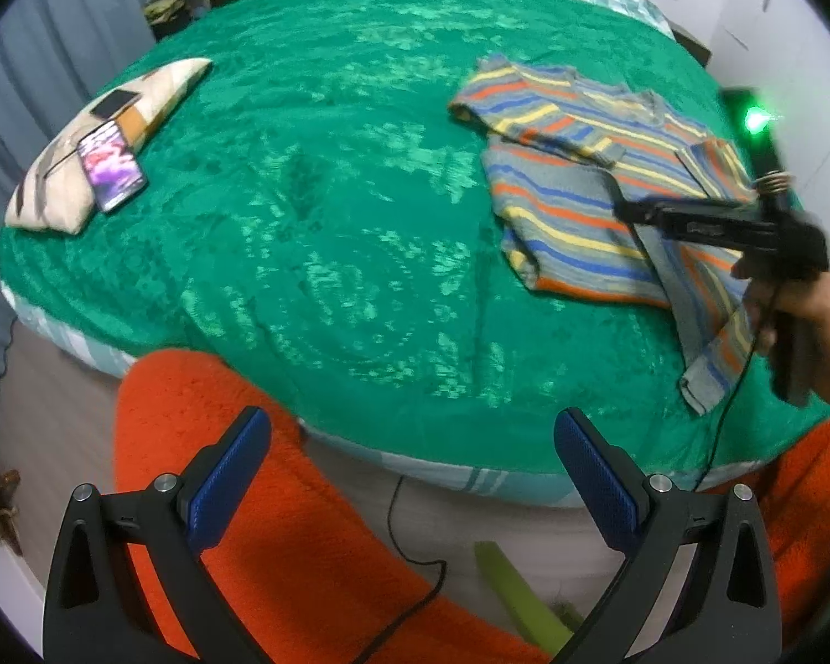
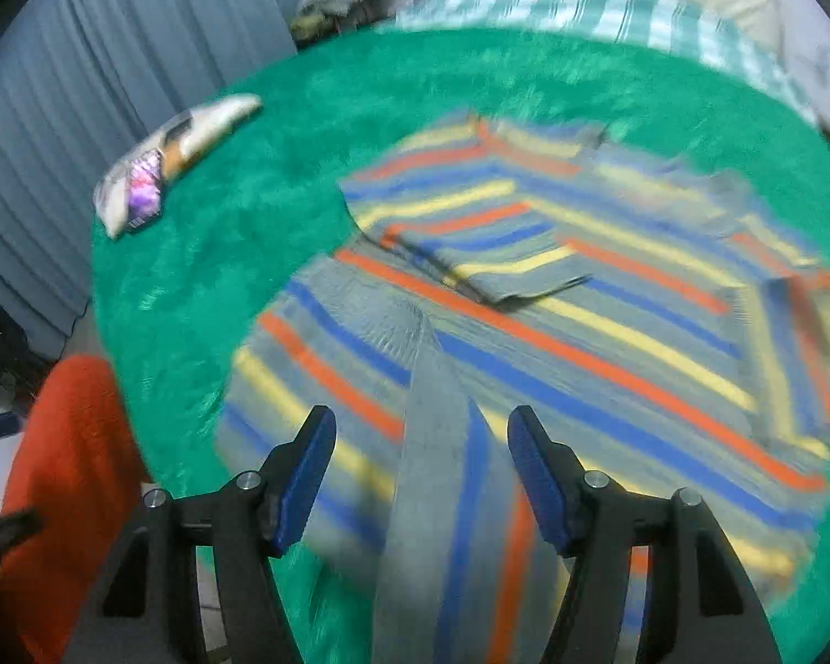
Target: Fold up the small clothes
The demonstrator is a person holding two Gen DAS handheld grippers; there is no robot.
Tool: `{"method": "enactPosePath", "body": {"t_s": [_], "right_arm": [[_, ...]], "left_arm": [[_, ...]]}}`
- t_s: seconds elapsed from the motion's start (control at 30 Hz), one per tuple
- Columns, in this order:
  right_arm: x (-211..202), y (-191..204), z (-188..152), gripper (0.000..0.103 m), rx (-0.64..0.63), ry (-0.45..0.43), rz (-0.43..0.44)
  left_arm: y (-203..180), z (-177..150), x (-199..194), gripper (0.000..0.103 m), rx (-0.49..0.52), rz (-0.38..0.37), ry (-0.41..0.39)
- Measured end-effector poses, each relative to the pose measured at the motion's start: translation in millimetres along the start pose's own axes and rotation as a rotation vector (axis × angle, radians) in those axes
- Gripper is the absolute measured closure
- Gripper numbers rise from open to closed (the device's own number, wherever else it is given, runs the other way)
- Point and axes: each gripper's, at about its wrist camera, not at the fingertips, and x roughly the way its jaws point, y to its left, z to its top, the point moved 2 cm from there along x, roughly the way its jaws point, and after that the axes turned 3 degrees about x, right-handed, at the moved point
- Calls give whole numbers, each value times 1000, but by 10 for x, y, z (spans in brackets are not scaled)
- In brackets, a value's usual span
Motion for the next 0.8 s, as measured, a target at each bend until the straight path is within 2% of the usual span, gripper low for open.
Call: {"method": "enactPosePath", "body": {"t_s": [0.03,0.1,0.17,0.27,0.3,0.37,0.4,0.43,0.5,0.53,0.57,0.67,0.7,0.8], "right_arm": [[112,28,19,100,-8,31,28],[92,180,-44,102,-70,52,70],[-213,553,-264,102,-238,47,183],[-699,1123,-972,102,-536,135,279],[-766,1180,-1125,102,-572,155,278],[-856,1162,-1386,95,-568,183,222],[-845,1080,-1381,80,-530,181,184],[-821,984,-1318,55,-480,165,146],[-788,678,-1024,32,-327,75,63],[-754,477,-788,32,-228,9,19],[-705,367,-629,32,-179,-12,-4],[-319,93,-68,32,-73,-19,-54],[-133,63,93,34,-49,-14,-60],[241,49,211,99,-14,83,1]], "left_arm": [[68,-4,-9,1,-17,4,-3],[205,-5,-19,1,-55,9,-12],[339,6,9,1,-95,7,-21],[442,71,161,1,-134,-18,-7],[438,109,231,1,-136,-30,1],[394,194,352,1,-138,-45,12],[355,238,393,1,-140,-59,18],[304,273,403,1,-140,-80,17],[176,333,371,1,-127,-109,5],[101,350,335,1,-110,-114,-4],[37,350,297,1,-91,-115,-12],[-87,299,215,1,-50,-107,-23],[-91,265,201,1,-45,-107,-19],[26,175,171,1,-60,-91,-15]]}}
